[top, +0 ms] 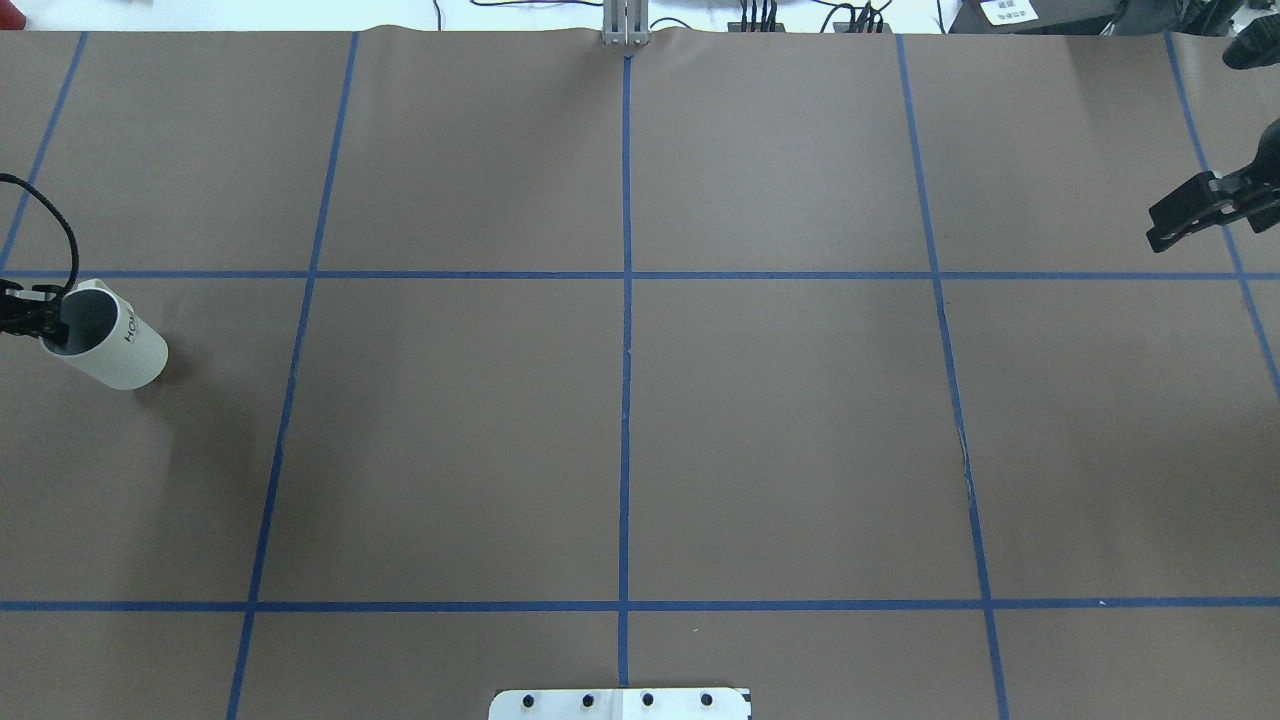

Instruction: Left arm hands cup to right arm to dump lemon

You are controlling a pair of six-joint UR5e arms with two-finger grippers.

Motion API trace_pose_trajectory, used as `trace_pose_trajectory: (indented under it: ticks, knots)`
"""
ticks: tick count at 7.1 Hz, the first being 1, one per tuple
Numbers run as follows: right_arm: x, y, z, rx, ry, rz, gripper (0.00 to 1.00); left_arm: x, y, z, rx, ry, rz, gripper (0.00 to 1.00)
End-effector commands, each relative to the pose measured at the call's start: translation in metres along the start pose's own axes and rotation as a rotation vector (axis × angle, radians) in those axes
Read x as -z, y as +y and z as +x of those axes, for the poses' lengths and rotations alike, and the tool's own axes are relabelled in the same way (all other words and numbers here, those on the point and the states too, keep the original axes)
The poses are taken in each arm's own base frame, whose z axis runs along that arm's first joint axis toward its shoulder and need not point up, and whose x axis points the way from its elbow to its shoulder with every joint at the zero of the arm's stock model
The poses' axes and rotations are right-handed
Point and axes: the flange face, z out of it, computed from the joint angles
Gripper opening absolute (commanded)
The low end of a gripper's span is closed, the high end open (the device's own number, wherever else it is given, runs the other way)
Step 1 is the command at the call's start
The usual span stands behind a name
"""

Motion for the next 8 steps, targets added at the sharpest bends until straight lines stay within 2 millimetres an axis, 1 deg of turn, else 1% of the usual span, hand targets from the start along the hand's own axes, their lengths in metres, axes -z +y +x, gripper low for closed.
trace_pose_trajectory:
  ticks: [1,2,3,4,5,6,7,8]
  knots:
    - [-0.009,0.008,0.009,-0.015,0.014,-0.014,1.0,-0.005,0.014,0.009,-0.038,0.0,-0.017,0.99]
    - [-0.018,0.016,0.019,-0.021,0.014,-0.037,1.0,-0.001,0.02,0.006,-0.049,-0.001,-0.016,1.0]
    - [-0.02,0.017,0.021,-0.023,0.018,-0.041,1.0,0.008,0.023,0.009,-0.144,0.012,-0.011,1.0]
    - [-0.018,0.016,0.02,-0.02,0.021,-0.034,1.0,0.013,0.019,0.008,-0.193,0.014,-0.01,1.0]
    - [-0.02,0.015,0.021,-0.021,0.026,-0.035,1.0,0.027,0.003,-0.012,-0.178,0.005,0.027,1.0]
    - [-0.018,0.013,0.037,-0.047,0.032,-0.033,1.0,0.031,-0.008,-0.021,-0.299,-0.017,0.027,1.0]
    - [-0.022,0.023,0.062,-0.019,0.042,-0.041,1.0,0.049,-0.039,-0.027,-0.36,-0.064,0.011,1.0]
    - [-0.021,0.032,0.099,0.014,0.047,-0.036,1.0,0.078,-0.086,-0.036,-0.397,-0.089,0.013,1.0]
